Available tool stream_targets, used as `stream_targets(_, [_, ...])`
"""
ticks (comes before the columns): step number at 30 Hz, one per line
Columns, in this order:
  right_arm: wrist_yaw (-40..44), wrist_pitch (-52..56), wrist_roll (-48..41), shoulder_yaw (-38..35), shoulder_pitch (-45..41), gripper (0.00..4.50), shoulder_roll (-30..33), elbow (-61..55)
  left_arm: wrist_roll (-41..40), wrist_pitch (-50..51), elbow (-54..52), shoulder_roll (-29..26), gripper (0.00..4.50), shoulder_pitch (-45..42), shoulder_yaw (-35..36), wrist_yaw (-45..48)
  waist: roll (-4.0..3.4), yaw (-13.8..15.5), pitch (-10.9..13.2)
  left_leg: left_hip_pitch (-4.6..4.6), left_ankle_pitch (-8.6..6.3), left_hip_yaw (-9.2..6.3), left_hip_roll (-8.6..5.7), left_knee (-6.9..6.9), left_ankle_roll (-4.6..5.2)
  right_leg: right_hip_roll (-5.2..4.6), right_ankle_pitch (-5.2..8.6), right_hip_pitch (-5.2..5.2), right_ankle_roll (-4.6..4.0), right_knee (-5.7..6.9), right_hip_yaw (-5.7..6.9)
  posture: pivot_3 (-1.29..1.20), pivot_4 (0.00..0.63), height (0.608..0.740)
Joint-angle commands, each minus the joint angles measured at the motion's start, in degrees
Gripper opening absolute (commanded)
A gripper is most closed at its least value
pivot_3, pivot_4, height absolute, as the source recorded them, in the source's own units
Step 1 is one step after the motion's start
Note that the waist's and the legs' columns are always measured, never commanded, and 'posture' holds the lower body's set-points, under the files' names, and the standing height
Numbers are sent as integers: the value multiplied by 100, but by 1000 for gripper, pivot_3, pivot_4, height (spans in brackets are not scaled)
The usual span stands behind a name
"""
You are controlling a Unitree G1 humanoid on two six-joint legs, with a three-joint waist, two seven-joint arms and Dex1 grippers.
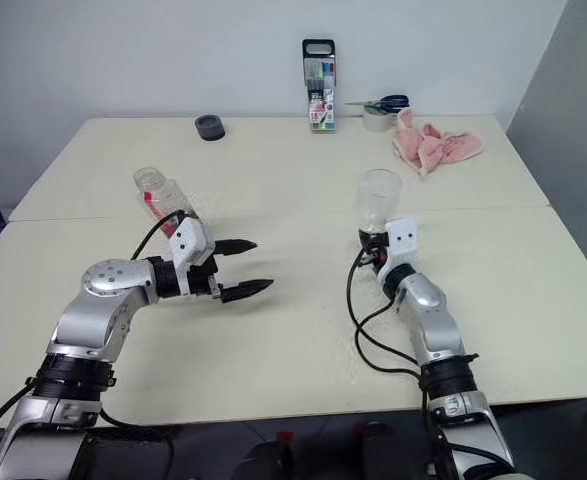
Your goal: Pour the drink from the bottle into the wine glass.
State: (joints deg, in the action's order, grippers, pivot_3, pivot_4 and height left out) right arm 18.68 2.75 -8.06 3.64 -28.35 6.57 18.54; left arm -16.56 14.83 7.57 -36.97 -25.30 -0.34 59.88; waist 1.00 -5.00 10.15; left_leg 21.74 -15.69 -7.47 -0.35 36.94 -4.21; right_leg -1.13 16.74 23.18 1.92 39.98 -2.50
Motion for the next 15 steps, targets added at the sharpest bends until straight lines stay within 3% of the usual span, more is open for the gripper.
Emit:
stream_targets(1, [253, -262, 488, 516, 216, 232, 9, 510, -72, 81, -355, -117, 4500, 122, 261, -201, 3, 1, -2, 0, 0, -2, -1, 0, 0, 0, 0, 0, 0, 1, 1, 0, 150, 740])
stream_targets(4, [300, -742, 761, 638, 154, 232, 35, 735, -75, 144, -512, -123, 4500, 264, 338, -357, 11, -7, -13, -6, 0, 4, 1, 0, 0, 0, 0, -3, 0, 0, -2, 0, 150, 740])
stream_targets(8, [645, -986, 387, 453, -214, 232, -232, 794, -190, 432, -884, -182, 4500, 510, 557, -590, 14, -34, -14, -17, 0, 13, 8, -2, 0, 3, 0, -6, 0, 1, -8, 0, 150, 740])
stream_targets(15, [1129, -1261, 517, 453, -1278, 232, -649, 2287, -470, 879, -1317, -328, 4500, 864, 1057, -859, 13, -127, -12, -27, 0, 20, 18, -13, 0, 10, 0, -4, -2, 4, -9, 0, 150, 740])
